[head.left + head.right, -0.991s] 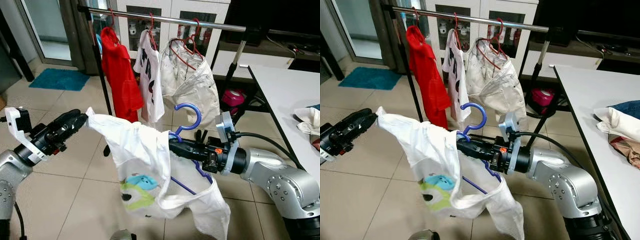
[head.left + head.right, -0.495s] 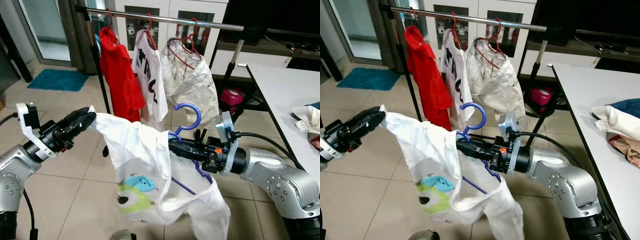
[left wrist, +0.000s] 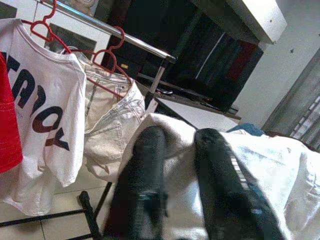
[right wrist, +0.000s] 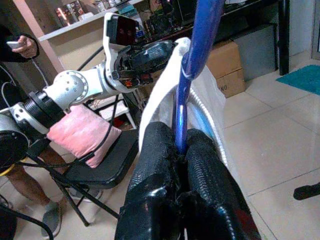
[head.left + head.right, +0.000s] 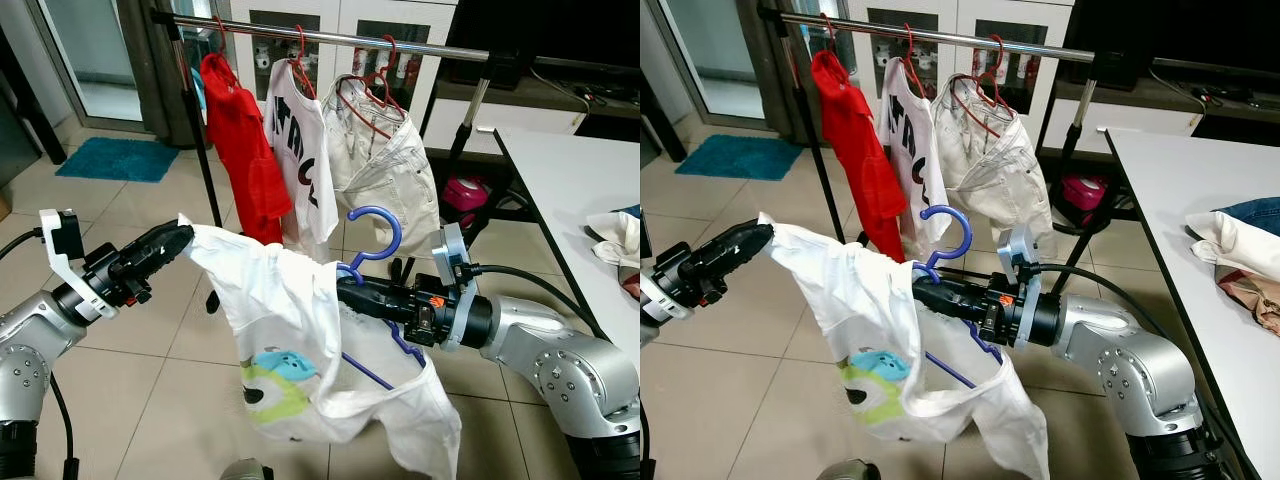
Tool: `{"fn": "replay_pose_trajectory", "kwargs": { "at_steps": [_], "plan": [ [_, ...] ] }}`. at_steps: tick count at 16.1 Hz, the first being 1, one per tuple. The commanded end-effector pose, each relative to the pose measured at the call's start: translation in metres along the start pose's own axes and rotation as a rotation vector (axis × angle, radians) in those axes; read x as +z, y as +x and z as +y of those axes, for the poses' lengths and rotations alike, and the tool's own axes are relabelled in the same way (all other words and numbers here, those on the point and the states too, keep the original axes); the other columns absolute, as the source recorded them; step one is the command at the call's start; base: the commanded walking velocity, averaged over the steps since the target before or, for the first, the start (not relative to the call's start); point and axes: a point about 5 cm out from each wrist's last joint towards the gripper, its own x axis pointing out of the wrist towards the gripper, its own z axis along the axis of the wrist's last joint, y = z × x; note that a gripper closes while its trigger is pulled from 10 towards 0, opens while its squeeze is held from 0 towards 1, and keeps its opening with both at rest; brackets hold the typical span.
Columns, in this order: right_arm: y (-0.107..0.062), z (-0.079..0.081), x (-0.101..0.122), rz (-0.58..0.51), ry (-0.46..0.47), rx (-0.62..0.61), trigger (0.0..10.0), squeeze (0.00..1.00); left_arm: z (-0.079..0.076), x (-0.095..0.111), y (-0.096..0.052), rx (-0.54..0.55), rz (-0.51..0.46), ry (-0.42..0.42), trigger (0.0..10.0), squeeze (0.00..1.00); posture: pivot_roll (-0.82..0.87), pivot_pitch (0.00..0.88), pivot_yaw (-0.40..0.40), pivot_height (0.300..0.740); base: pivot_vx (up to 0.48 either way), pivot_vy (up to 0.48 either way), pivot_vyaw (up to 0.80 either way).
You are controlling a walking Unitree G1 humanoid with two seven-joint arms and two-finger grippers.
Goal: Hang hanger
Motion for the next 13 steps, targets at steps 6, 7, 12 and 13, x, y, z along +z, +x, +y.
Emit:
{"fn": "replay_pose_trajectory", "kwargs": {
  "at_steps": [6,7,12,13],
  "plan": [
    [0.002,0.004,0.007,-0.027,-0.034,0.022,10.0,0.00,0.001,0.006,0.000,-0.003,-0.056,0.004,0.0,0.00,-0.04,0.000,0.024,0.740,0.000,0.000,0.00],
    [0.002,0.004,0.007,-0.026,-0.034,0.021,10.0,0.00,0.001,0.007,0.000,0.004,-0.068,0.009,0.0,0.00,-0.04,0.000,0.024,0.740,0.000,0.000,0.00],
    [0.000,0.003,0.005,-0.022,-0.033,0.014,10.0,0.00,0.013,0.021,-0.002,0.116,-0.188,0.062,0.0,0.00,-0.05,0.000,0.029,0.740,0.000,0.000,0.00],
    [0.000,0.003,0.004,-0.018,-0.033,0.008,10.0,0.00,0.020,0.029,-0.004,0.185,-0.253,0.085,0.0,0.00,-0.05,0.000,0.030,0.740,0.000,0.000,0.00]
  ]
}}
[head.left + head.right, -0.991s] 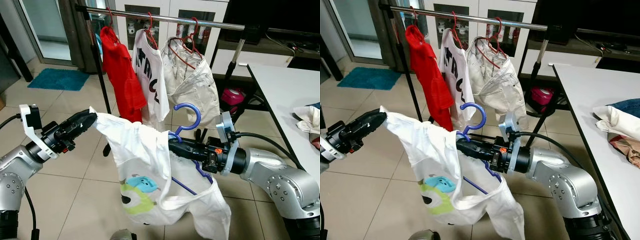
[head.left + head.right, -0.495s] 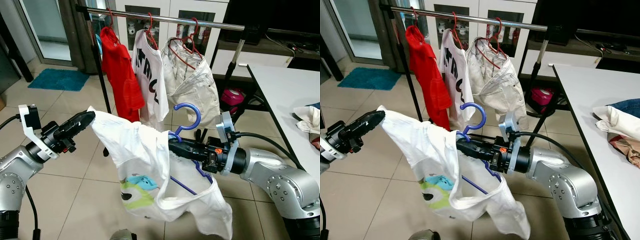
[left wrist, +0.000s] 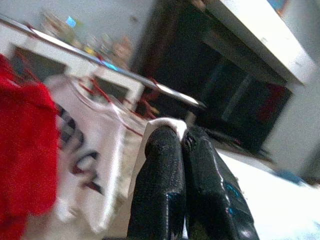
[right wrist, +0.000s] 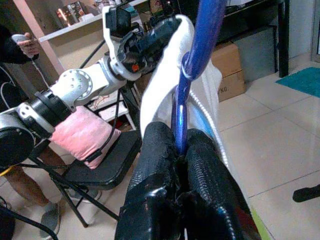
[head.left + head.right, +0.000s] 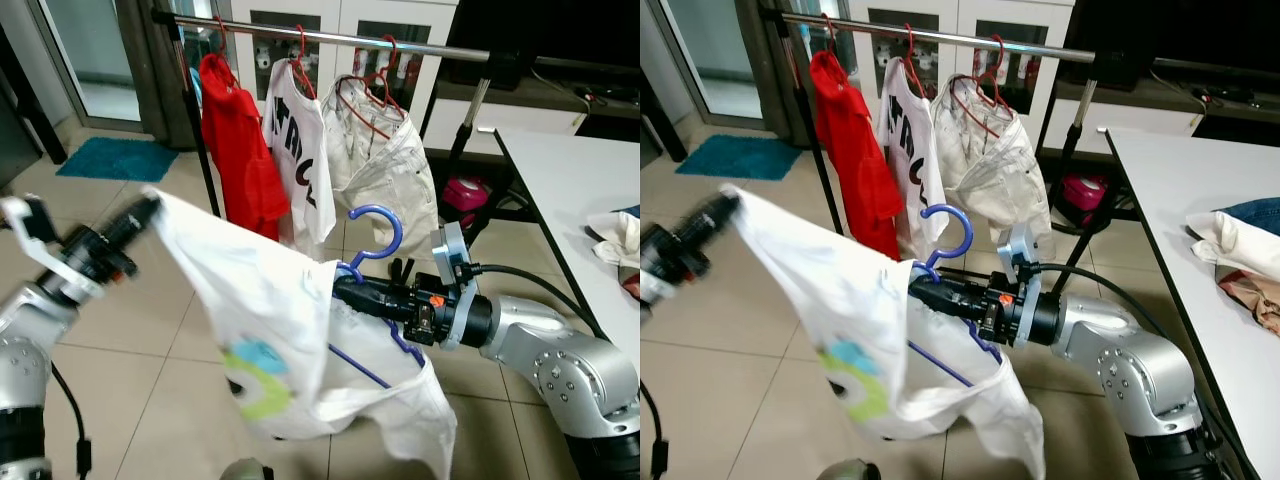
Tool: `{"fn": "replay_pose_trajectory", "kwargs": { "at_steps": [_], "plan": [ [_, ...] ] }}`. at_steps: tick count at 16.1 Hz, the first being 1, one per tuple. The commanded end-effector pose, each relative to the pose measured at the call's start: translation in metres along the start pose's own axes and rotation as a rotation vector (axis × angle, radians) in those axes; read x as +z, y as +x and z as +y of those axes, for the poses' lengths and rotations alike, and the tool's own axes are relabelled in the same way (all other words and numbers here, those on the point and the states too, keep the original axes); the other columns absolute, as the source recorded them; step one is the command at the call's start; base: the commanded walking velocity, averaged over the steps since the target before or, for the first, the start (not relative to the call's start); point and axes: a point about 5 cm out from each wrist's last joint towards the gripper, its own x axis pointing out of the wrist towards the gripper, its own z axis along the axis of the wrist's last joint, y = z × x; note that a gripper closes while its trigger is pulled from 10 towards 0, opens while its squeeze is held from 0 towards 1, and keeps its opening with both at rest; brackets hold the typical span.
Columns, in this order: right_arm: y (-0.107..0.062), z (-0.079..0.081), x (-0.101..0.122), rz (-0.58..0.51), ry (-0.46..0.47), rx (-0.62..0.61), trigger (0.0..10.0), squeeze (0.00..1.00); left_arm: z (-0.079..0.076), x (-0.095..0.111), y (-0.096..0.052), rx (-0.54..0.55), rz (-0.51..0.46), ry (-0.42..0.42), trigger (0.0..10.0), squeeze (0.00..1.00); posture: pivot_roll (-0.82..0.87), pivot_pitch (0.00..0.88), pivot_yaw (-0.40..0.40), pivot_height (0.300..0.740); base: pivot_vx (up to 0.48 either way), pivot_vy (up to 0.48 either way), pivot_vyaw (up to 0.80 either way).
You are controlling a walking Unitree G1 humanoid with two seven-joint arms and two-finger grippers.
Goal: Hang hanger
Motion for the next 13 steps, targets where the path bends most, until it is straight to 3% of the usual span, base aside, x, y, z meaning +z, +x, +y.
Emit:
{"fn": "replay_pose_trajectory", "kwargs": {
  "at_steps": [1,3,4,6,11,13],
  "plan": [
    [0.000,0.002,0.003,-0.009,-0.029,0.001,10.0,0.00,0.005,0.009,0.000,0.046,-0.064,0.016,0.0,0.00,-0.05,0.000,0.030,0.740,0.000,0.000,0.00],
    [-0.001,0.000,0.002,-0.004,-0.036,-0.016,10.0,0.00,0.025,0.021,-0.006,0.206,-0.166,0.019,0.0,0.00,-0.05,0.000,0.031,0.740,0.000,0.000,0.00],
    [-0.002,-0.001,0.002,-0.002,-0.036,-0.019,10.0,0.00,0.030,0.023,-0.007,0.257,-0.175,0.027,0.0,0.00,-0.05,0.000,0.031,0.740,0.000,0.000,0.00],
    [-0.003,-0.004,0.001,0.006,-0.026,-0.042,10.0,0.00,0.050,0.019,-0.017,0.468,-0.147,0.098,0.0,0.00,-0.05,0.000,0.030,0.740,0.000,0.000,0.00],
    [-0.007,-0.010,0.002,0.006,-0.006,-0.071,10.0,0.00,0.061,0.009,-0.021,0.622,-0.114,0.145,0.0,0.00,-0.05,0.000,0.022,0.740,0.000,0.000,0.00],
    [-0.008,-0.012,0.002,0.010,-0.015,-0.088,10.0,0.00,0.054,0.007,-0.016,0.554,-0.132,0.126,0.0,0.00,-0.05,0.000,0.019,0.740,0.000,0.000,0.00]
  ]
}}
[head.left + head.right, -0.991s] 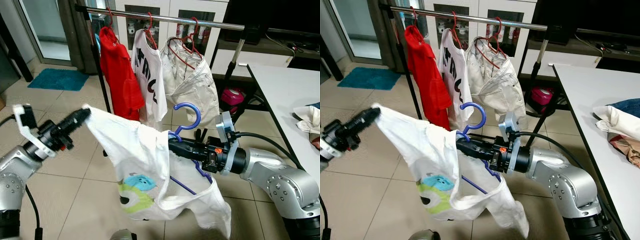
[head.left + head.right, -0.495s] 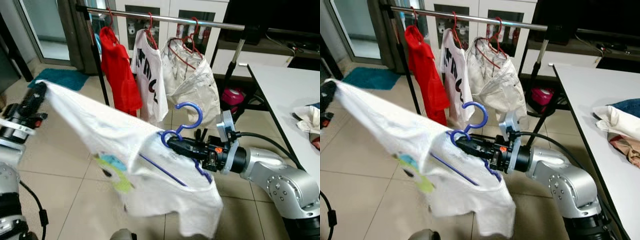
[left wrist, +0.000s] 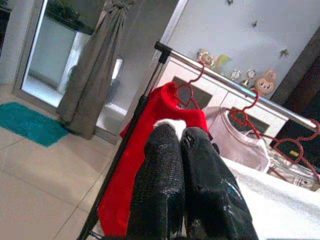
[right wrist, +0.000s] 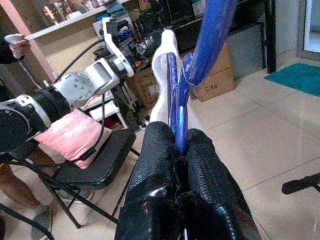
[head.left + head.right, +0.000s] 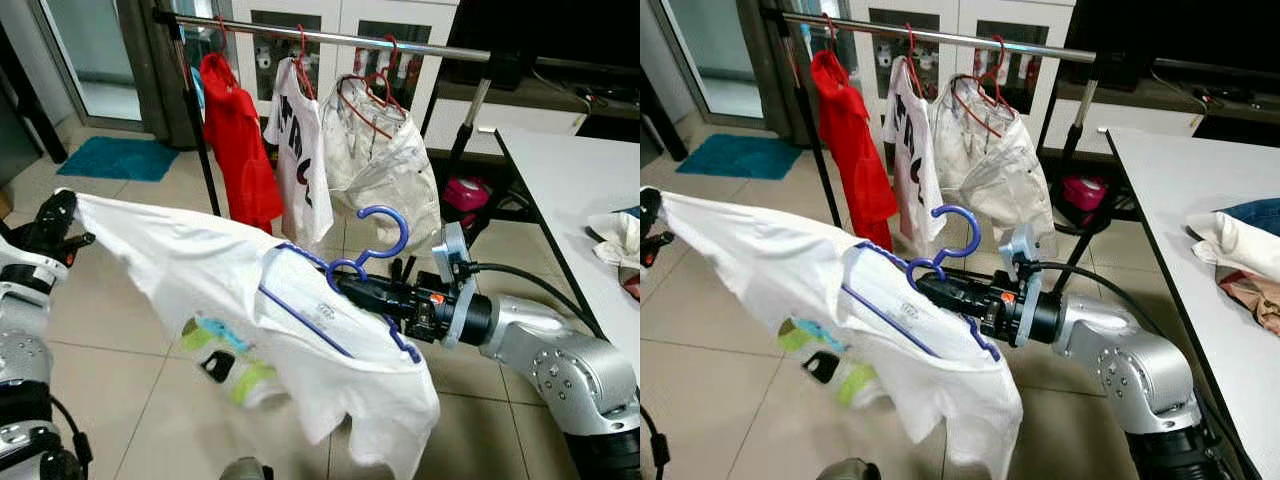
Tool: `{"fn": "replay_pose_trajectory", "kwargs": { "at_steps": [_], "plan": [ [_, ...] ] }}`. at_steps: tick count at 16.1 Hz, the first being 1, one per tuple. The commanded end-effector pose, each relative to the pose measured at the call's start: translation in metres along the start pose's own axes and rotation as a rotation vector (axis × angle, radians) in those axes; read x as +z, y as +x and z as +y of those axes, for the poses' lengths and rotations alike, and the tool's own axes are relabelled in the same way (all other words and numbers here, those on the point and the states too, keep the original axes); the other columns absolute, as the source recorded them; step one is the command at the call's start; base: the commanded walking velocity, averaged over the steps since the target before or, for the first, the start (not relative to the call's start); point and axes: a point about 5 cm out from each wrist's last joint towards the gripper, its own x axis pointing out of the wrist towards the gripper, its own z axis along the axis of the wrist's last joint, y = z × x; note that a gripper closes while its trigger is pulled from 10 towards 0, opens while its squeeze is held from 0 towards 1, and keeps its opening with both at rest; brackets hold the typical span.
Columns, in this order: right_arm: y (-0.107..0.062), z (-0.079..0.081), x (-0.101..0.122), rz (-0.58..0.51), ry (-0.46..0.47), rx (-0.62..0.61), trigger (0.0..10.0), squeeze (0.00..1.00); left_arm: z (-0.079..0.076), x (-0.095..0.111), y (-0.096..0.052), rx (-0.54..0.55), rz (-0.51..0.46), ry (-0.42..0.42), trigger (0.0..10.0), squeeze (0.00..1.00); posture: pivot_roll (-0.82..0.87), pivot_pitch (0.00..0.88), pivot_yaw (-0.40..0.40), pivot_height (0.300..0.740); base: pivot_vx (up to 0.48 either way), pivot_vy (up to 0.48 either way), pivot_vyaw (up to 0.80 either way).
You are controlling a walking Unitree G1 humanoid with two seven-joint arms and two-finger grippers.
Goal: Hang hanger
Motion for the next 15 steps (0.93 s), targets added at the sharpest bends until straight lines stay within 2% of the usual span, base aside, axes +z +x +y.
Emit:
{"fn": "replay_pose_trajectory", "kwargs": {
  "at_steps": [1,2,3,4,6,8,9,10,11,12,14,15],
  "plan": [
    [-0.005,-0.006,0.005,-0.004,-0.033,-0.049,10.0,0.00,-0.005,0.003,0.000,-0.033,-0.015,-0.003,5.2,0.00,-0.05,0.000,0.018,0.740,0.000,0.000,0.00],
    [-0.005,-0.009,0.006,-0.014,-0.054,-0.085,10.0,0.00,-0.008,0.000,-0.003,-0.072,0.003,-0.017,10.0,0.00,-0.05,0.000,0.017,0.740,0.000,0.000,0.00],
    [-0.006,-0.011,0.007,-0.024,-0.061,-0.112,10.0,0.00,-0.010,-0.003,-0.005,-0.089,0.020,-0.009,10.0,0.20,-0.05,0.000,0.013,0.740,0.000,0.000,0.00],
    [-0.006,-0.014,0.008,-0.053,-0.042,-0.165,10.0,0.00,-0.016,-0.009,-0.010,-0.119,0.064,0.014,10.0,1.00,-0.05,0.004,0.008,0.740,0.000,0.000,0.00],
    [-0.010,-0.017,0.007,-0.071,-0.043,-0.242,10.0,0.00,-0.020,-0.027,-0.025,-0.134,0.160,0.056,10.0,1.00,-0.05,0.021,0.004,0.740,0.000,0.000,0.00],
    [-0.021,-0.020,0.006,-0.098,-0.051,-0.341,10.0,0.00,-0.014,-0.047,-0.041,-0.069,0.248,0.116,10.0,1.00,-0.06,0.044,0.010,0.740,0.000,0.000,0.00],
    [-0.027,-0.020,0.002,-0.068,-0.071,-0.401,10.0,0.00,-0.011,-0.053,-0.048,-0.044,0.296,0.183,10.0,1.00,-0.09,0.062,0.023,0.740,0.000,0.000,0.00],
    [-0.032,-0.019,-0.002,-0.050,-0.090,-0.451,10.0,0.00,-0.021,-0.059,-0.052,-0.105,0.339,0.258,10.0,1.00,-0.11,0.070,0.028,0.740,0.000,0.000,0.00],
    [-0.035,-0.017,-0.004,-0.049,-0.094,-0.499,10.0,0.00,-0.037,-0.063,-0.054,-0.186,0.350,0.273,10.0,0.05,-0.11,0.076,0.032,0.740,0.000,0.000,0.00],
    [-0.034,-0.018,-0.006,-0.063,-0.088,-0.554,10.0,0.00,-0.055,-0.066,-0.052,-0.229,0.341,0.291,10.0,0.00,-0.10,0.079,0.035,0.740,0.000,0.000,0.00],
    [-0.028,-0.025,-0.009,-0.052,-0.114,-0.654,10.0,0.00,-0.071,-0.067,-0.049,-0.259,0.321,0.282,10.0,0.00,-0.08,0.066,0.025,0.740,0.000,0.000,0.00],
    [-0.024,-0.030,-0.017,-0.040,-0.105,-0.737,10.0,0.00,-0.089,-0.070,-0.051,-0.283,0.312,0.253,10.0,0.00,-0.06,0.072,0.024,0.740,0.000,0.000,0.00]
  ]
}}
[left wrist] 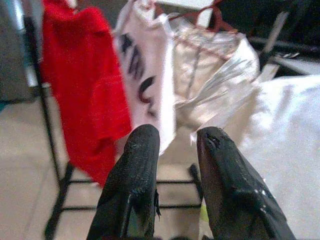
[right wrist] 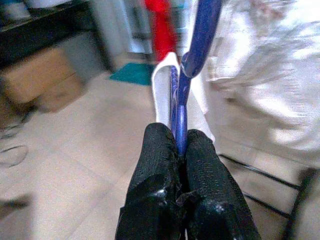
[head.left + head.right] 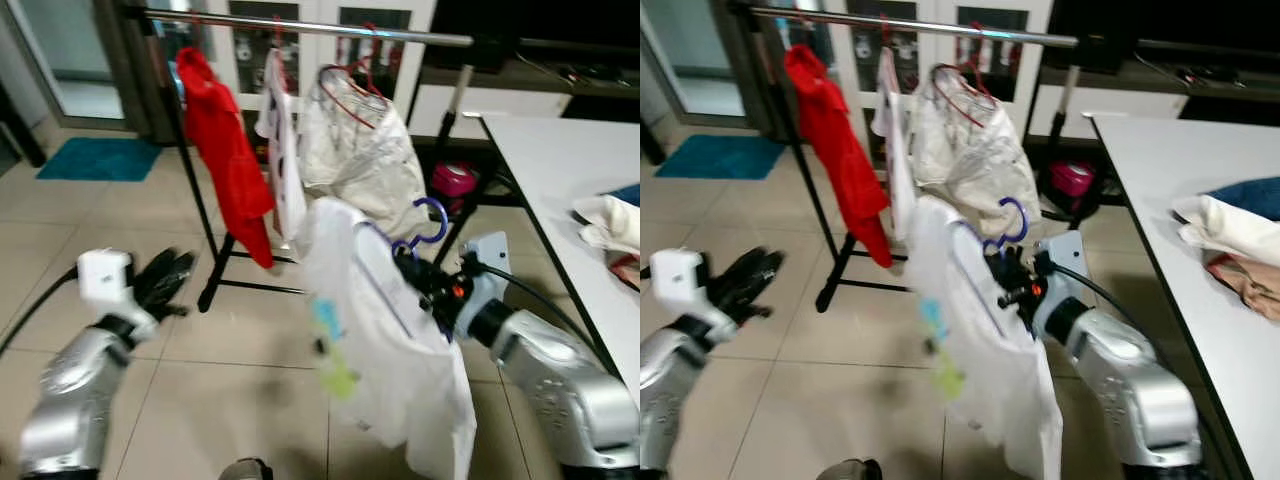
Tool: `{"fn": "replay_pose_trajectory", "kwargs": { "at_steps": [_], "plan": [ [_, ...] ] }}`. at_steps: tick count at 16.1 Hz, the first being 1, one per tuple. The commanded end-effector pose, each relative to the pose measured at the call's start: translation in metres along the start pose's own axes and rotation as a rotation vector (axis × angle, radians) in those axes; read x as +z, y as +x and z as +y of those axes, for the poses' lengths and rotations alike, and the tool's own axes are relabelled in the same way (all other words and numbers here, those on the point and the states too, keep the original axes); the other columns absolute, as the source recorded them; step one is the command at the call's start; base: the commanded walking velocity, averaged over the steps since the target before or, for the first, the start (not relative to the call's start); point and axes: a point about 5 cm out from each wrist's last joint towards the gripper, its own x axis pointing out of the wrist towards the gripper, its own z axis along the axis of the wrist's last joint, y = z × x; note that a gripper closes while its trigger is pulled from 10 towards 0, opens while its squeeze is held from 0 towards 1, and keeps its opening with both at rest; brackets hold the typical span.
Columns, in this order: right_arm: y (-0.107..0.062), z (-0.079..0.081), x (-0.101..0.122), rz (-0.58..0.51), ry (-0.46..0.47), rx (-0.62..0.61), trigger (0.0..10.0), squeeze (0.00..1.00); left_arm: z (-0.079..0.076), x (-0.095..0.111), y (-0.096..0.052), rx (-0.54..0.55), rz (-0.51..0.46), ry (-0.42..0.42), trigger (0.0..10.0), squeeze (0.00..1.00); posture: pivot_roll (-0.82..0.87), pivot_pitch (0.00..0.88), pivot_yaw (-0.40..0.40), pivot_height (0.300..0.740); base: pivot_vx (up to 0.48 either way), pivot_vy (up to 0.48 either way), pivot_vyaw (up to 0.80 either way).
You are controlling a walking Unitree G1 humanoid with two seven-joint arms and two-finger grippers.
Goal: Hang hanger
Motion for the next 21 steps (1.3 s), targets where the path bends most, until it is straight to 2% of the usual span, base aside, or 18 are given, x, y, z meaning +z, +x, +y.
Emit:
{"fn": "replay_pose_trajectory", "kwargs": {
  "at_steps": [1,2,3,5,6,7,8,9,10,13,15,17,19,21],
  "plan": [
    [0.003,-0.010,-0.015,0.069,-0.018,-0.165,10.0,0.00,-0.016,-0.004,0.000,0.021,0.031,0.001,10.0,0.00,-0.06,0.062,0.022,0.740,0.000,0.000,0.00],
    [0.003,-0.011,-0.025,0.115,-0.046,-0.260,10.0,0.00,-0.023,-0.003,-0.002,0.056,0.031,0.028,10.0,0.00,-0.04,0.070,0.011,0.740,0.000,0.000,0.00],
    [0.006,-0.008,-0.026,0.115,-0.046,-0.264,10.0,0.00,-0.024,-0.002,-0.002,0.062,0.038,0.034,10.0,0.00,-0.02,0.084,0.007,0.740,0.000,0.000,0.00],
    [0.015,0.005,-0.038,0.173,-0.121,-0.208,10.0,0.00,-0.027,-0.002,-0.003,0.131,0.042,0.071,10.0,0.00,-0.02,0.082,0.015,0.740,0.000,0.000,0.00],
    [0.016,0.007,-0.036,0.159,-0.132,-0.210,10.0,0.00,-0.028,-0.004,-0.005,0.128,0.054,0.077,10.0,0.00,-0.02,0.080,0.022,0.740,0.000,0.000,0.00],
    [0.017,0.009,-0.033,0.128,-0.104,-0.239,10.0,0.00,-0.032,-0.004,-0.006,0.127,0.064,0.080,10.0,0.00,-0.02,0.070,0.030,0.740,0.000,0.000,0.00],
    [0.018,0.000,-0.033,0.093,-0.051,-0.321,10.0,0.00,-0.038,-0.003,0.002,0.113,0.061,0.089,10.0,0.00,-0.01,0.058,0.046,0.740,0.251,0.000,0.00],
    [0.018,-0.003,-0.033,0.083,-0.041,-0.347,10.0,0.00,-0.040,-0.003,0.005,0.109,0.060,0.091,10.0,0.00,0.00,0.057,0.049,0.740,0.251,0.000,0.00],
    [0.021,-0.008,-0.026,0.036,-0.035,-0.374,10.0,0.00,-0.039,0.001,0.011,0.101,0.057,0.097,10.0,0.00,0.00,0.044,0.079,0.740,0.255,0.000,0.00],
    [0.024,-0.010,-0.018,0.002,-0.044,-0.398,10.0,0.00,-0.034,0.004,0.019,0.087,0.046,0.081,10.0,0.00,-0.02,0.030,0.115,0.740,0.289,0.000,-0.40],
    [0.023,-0.016,-0.016,-0.002,-0.087,-0.454,10.0,0.00,-0.035,0.001,0.025,0.087,0.058,0.086,10.0,0.00,-0.03,0.010,0.120,0.740,0.317,0.000,-0.40],
    [0.022,-0.021,-0.014,-0.026,-0.046,-0.481,10.0,0.00,-0.041,0.001,0.029,0.053,0.051,0.080,10.0,0.00,-0.03,0.000,0.103,0.740,0.317,0.000,0.00],
    [0.026,-0.021,-0.010,-0.052,-0.038,-0.466,10.0,0.00,-0.044,0.001,0.031,0.057,0.044,0.077,10.0,0.00,-0.03,0.000,0.091,0.740,0.317,0.000,0.00],
    [0.034,-0.021,-0.003,-0.080,-0.080,-0.458,10.0,0.00,-0.046,0.001,0.031,0.049,0.038,0.085,10.0,0.00,-0.02,0.000,0.081,0.740,0.322,0.000,0.00]
  ]
}}
